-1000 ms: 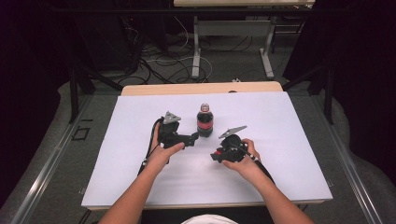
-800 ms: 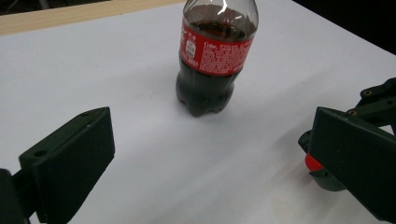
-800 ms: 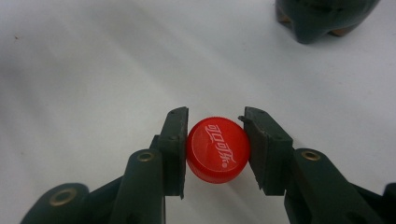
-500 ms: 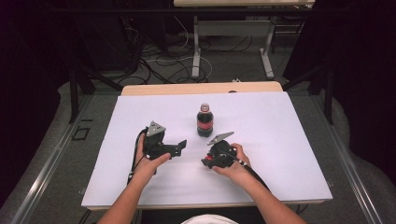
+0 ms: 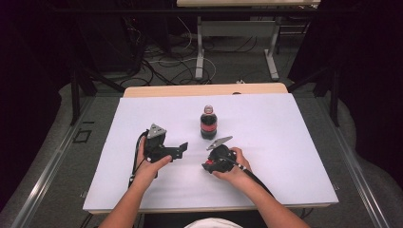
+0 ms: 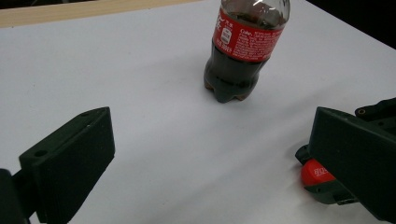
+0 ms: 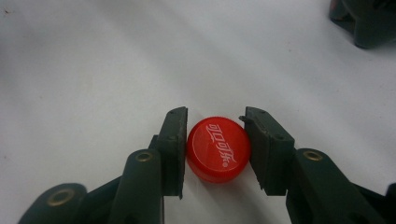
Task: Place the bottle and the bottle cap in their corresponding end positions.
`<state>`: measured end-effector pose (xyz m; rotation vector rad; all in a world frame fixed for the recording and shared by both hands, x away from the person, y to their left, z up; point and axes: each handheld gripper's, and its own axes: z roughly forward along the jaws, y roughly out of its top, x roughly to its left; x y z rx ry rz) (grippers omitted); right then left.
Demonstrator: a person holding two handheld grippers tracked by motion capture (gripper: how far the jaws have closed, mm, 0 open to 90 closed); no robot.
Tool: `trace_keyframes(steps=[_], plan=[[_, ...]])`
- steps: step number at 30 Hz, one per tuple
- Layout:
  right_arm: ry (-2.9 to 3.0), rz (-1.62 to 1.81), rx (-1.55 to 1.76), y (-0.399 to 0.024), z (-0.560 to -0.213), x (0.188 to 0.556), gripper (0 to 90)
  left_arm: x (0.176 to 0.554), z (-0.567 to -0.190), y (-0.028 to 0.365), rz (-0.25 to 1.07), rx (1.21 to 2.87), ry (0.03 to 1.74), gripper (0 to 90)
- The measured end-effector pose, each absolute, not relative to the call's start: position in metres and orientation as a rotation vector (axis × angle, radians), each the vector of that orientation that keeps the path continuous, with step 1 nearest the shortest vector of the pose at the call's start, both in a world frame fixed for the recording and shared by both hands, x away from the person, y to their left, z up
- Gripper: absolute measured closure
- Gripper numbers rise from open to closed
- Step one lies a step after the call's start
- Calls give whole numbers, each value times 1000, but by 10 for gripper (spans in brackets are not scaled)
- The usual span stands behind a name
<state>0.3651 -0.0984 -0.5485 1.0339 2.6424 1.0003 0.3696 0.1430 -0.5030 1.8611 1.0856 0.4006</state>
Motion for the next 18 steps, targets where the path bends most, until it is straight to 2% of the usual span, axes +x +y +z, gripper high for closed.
trace_keyframes(steps=[5,9,14,18], plan=[[2629,1031,1041,-99,-548,365,479,370,-503,144,397,1875,1084,7],[2609,1115,988,-105,-541,365,423,371,-503,146,395,1864,1100,7],[2575,1105,974,-118,-526,364,380,373,-504,150,408,1845,1115,7],[2523,1113,1038,-135,-519,367,380,374,-502,155,401,1823,1141,7]])
